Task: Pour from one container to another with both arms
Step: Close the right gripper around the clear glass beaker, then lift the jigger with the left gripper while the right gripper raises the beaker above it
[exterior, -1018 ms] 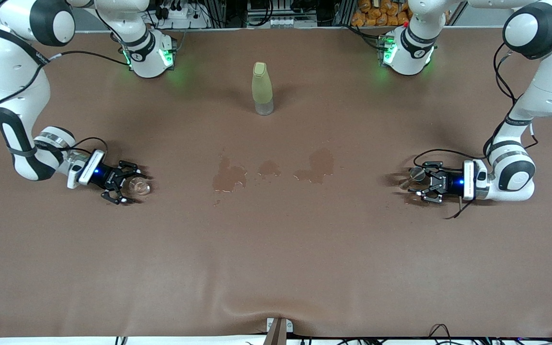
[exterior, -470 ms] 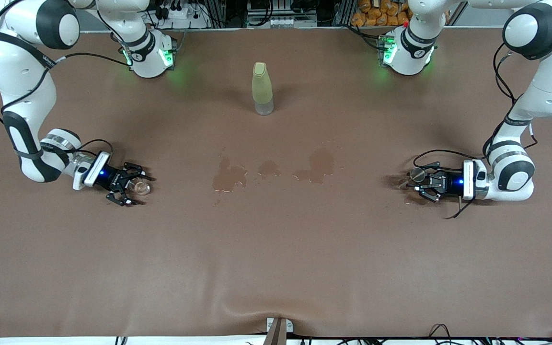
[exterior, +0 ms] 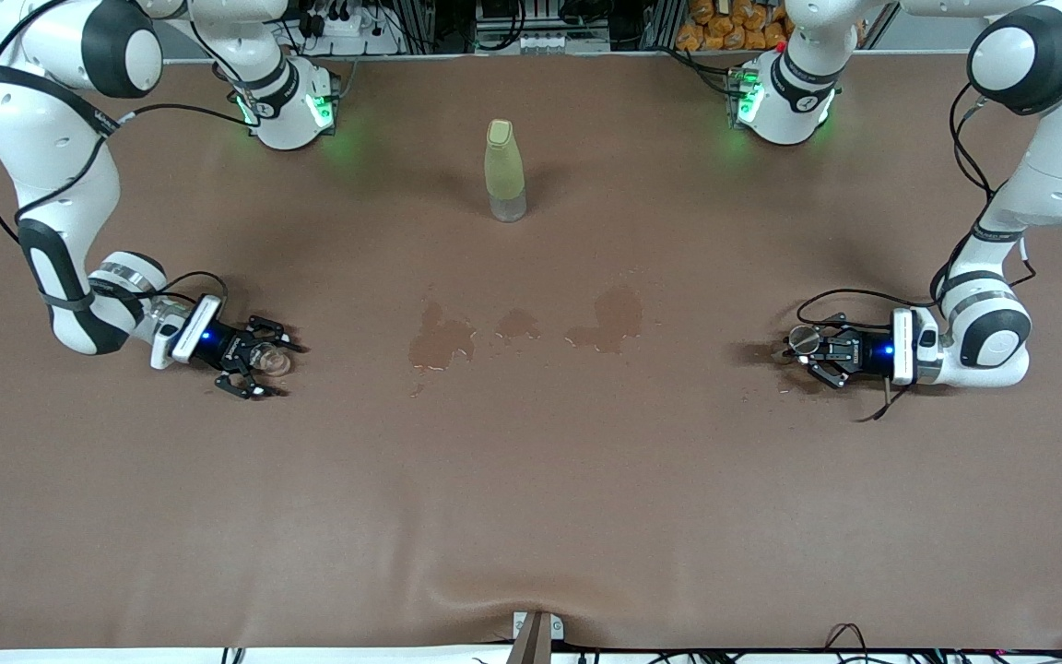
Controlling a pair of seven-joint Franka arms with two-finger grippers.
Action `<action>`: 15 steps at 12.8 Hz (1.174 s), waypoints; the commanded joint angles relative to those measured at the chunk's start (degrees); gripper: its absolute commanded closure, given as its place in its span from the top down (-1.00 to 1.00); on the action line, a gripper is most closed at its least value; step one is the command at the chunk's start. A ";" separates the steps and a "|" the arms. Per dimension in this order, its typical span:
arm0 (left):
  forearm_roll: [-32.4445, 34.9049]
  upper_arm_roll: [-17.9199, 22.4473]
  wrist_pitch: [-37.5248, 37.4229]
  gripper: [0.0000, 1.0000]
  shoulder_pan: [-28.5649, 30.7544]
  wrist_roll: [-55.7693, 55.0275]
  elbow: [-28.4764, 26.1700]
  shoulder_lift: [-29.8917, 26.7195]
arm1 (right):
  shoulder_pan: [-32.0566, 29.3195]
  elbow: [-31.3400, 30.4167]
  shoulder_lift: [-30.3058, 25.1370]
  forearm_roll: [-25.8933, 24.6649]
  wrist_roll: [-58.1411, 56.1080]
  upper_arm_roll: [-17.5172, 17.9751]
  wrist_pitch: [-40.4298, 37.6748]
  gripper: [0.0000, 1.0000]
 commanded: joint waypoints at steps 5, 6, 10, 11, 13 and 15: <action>-4.46 -2.54 0.00 -1.00 -2.23 -1.21 0.30 -1.09 | 0.08 -0.15 1.17 2.52 -20.50 0.14 -1.25 -0.64; -5.61 -2.72 1.05 -1.00 -3.72 -1.56 0.30 -1.88 | 0.17 0.29 0.99 2.52 -20.32 0.06 -1.25 -0.76; -12.02 -4.03 6.76 -1.00 -9.87 -3.14 0.21 -2.41 | 0.96 1.78 -1.02 0.86 -12.17 -0.29 -5.37 -1.00; -14.30 -4.74 8.69 -1.00 -11.10 -3.14 0.12 -2.41 | 1.14 1.88 -2.16 -0.20 -9.54 -0.56 -6.42 -1.00; -16.68 -6.49 13.69 -1.00 -13.48 -3.23 -0.05 -2.50 | 1.14 1.88 -5.23 -2.48 -4.26 -0.65 -8.10 -1.00; -18.27 -10.61 20.36 -1.00 -14.63 -3.05 -0.67 -2.50 | 1.23 1.79 -8.49 -4.77 1.09 -0.82 -9.24 -1.00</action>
